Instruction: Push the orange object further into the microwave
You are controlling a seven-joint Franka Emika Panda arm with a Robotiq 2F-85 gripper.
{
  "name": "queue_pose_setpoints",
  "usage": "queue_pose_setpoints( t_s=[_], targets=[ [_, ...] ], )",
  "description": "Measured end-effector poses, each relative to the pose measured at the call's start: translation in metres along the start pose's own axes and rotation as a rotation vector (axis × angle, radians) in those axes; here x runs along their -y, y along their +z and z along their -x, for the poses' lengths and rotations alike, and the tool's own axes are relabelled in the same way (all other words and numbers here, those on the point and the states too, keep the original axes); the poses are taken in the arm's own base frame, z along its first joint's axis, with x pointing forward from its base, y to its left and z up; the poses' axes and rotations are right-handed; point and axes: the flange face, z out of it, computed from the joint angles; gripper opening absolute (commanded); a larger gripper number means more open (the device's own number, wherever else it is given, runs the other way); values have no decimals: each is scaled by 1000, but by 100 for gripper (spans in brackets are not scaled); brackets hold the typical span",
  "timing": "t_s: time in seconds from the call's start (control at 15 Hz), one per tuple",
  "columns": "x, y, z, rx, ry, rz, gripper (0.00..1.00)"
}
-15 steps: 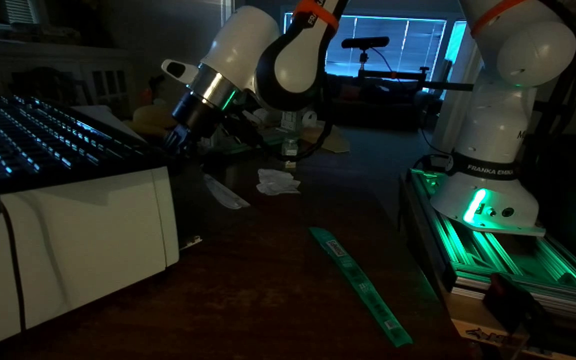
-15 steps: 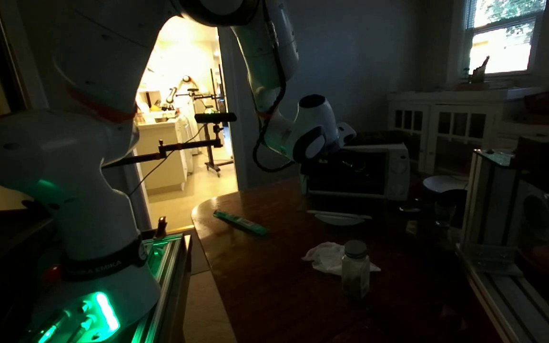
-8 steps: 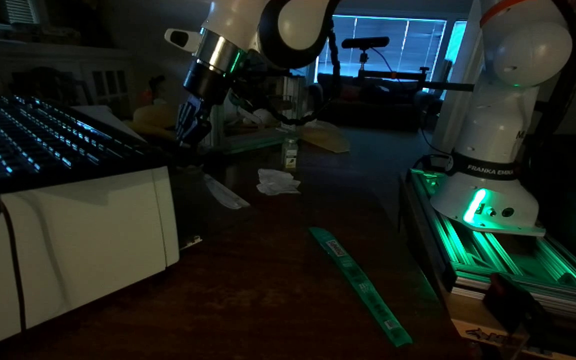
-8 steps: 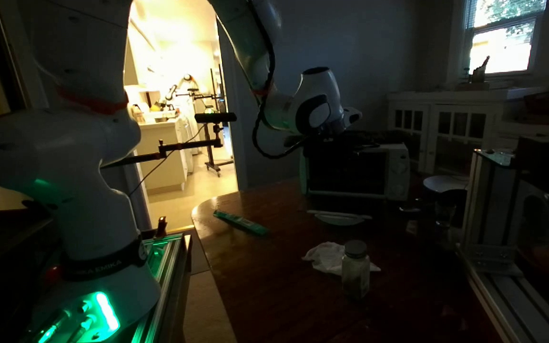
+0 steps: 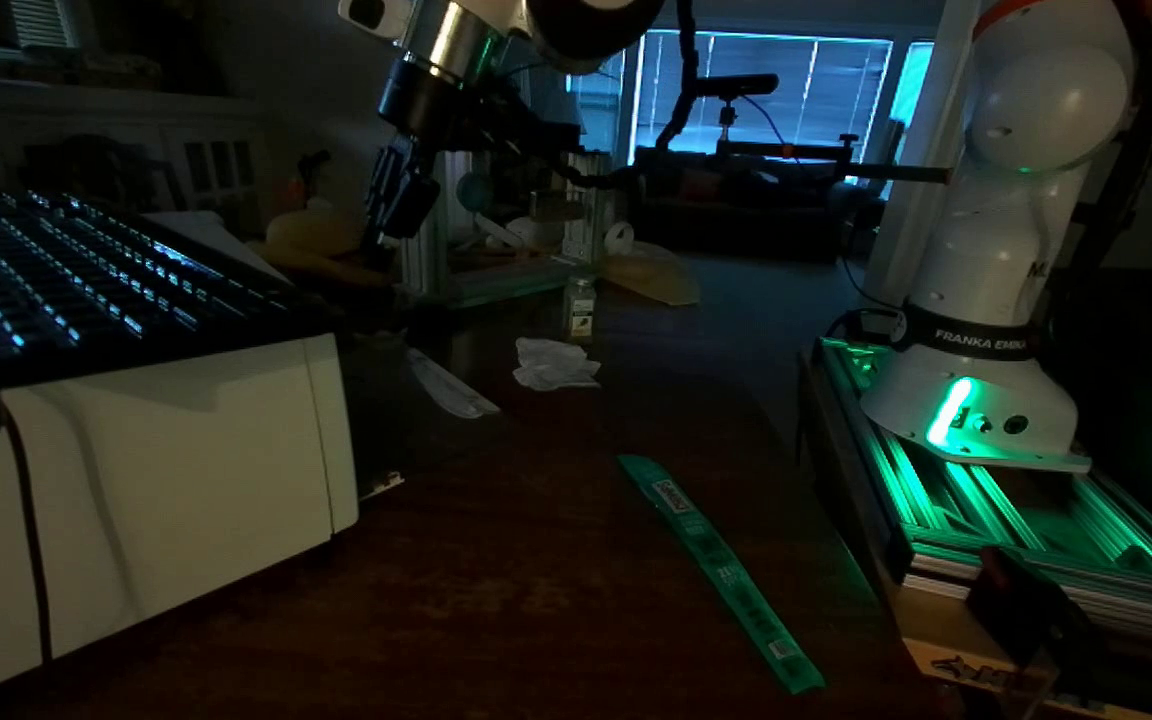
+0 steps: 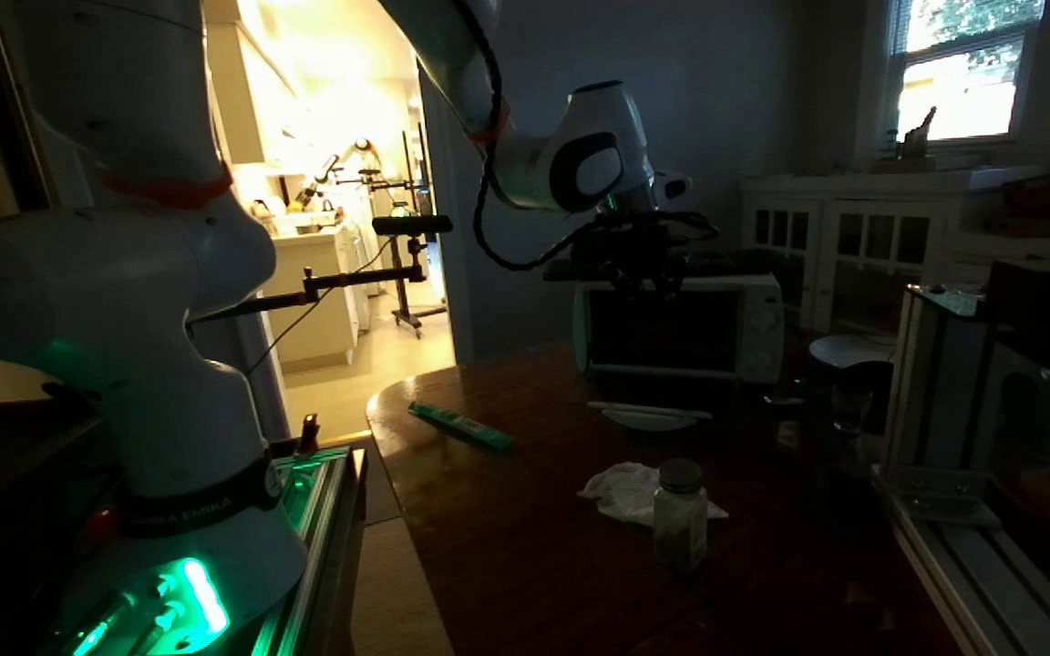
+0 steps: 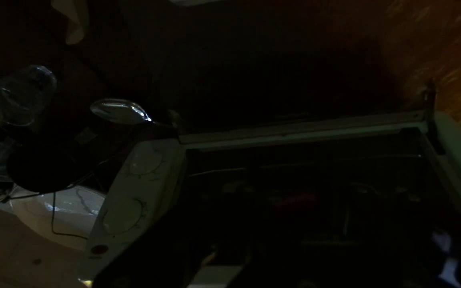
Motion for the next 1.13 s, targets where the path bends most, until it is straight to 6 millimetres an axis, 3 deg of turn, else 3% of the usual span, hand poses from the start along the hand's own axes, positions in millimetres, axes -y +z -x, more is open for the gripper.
queue_pose_setpoints(
  t_s=[0.27, 0.87, 1.13],
  targets=[
    [8, -27, -10, -39, 141, -5, 99],
    [40, -82, -15, -119, 401, 29, 100],
    [38, -79, -14, -115, 401, 20, 100]
  ],
)
